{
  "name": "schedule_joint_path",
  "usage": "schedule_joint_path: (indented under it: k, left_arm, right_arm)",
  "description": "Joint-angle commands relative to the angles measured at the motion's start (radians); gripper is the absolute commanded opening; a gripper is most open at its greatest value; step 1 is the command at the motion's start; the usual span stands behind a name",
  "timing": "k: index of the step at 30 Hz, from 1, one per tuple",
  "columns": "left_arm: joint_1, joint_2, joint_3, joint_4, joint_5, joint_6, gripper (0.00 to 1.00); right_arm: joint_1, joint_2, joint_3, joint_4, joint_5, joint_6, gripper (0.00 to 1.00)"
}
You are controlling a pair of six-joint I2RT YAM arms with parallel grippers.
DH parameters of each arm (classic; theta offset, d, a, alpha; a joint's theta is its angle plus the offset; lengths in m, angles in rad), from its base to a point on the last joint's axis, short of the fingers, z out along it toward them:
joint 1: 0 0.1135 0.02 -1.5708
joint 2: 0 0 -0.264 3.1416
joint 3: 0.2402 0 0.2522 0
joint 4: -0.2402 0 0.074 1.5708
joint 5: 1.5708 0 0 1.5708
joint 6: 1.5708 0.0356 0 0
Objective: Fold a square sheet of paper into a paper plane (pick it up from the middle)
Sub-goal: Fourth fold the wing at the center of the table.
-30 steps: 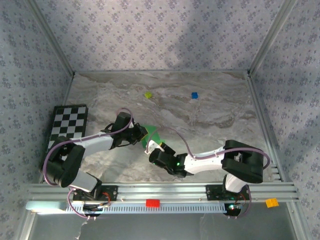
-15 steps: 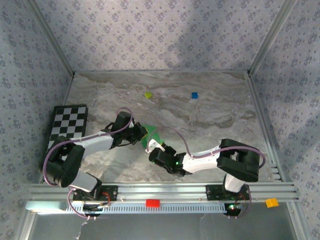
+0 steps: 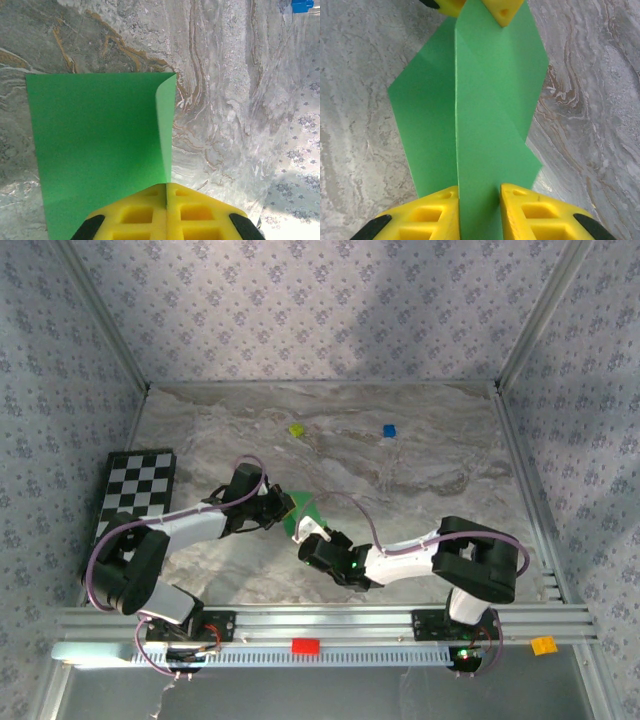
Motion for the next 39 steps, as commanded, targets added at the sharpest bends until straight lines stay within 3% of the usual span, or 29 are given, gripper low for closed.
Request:
schedule_joint_path:
  k: [1,15,22,32,37,39]
  left_arm:
    - [0.000,-0.022,0.029,-0.020,-0.005,0.016,0.05]
    - [-0.001,-0.023,0.028,-0.020,-0.006,0.014,0.05]
    - [-0.001,-0.024,0.031,-0.022,-0.006,0.016,0.05]
    - [0.001,-0.023,0.030,-0.020,-0.006,0.014,0.05]
    - [0.005,-0.032,0.031,-0.030,-0.009,0.016,0.10]
    - [0.011,-0.042,0.031,-0.041,-0.014,0.016,0.16]
  right_arm:
    - [-0.007,0.019,0.017,-0.003,0.003,0.039,0.26]
    - [-0.018,0.007,-0.001,0.027,-0.026,0.059,0.13]
    - [-0.025,0.012,0.002,0.006,-0.024,0.076,0.17]
    - [-0.034,0.012,0.001,0.011,-0.047,0.084,0.08]
    - [-0.038,0.013,0.003,0.012,-0.065,0.097,0.04]
    - [-0.043,0.013,0.002,0.016,-0.079,0.108,0.02]
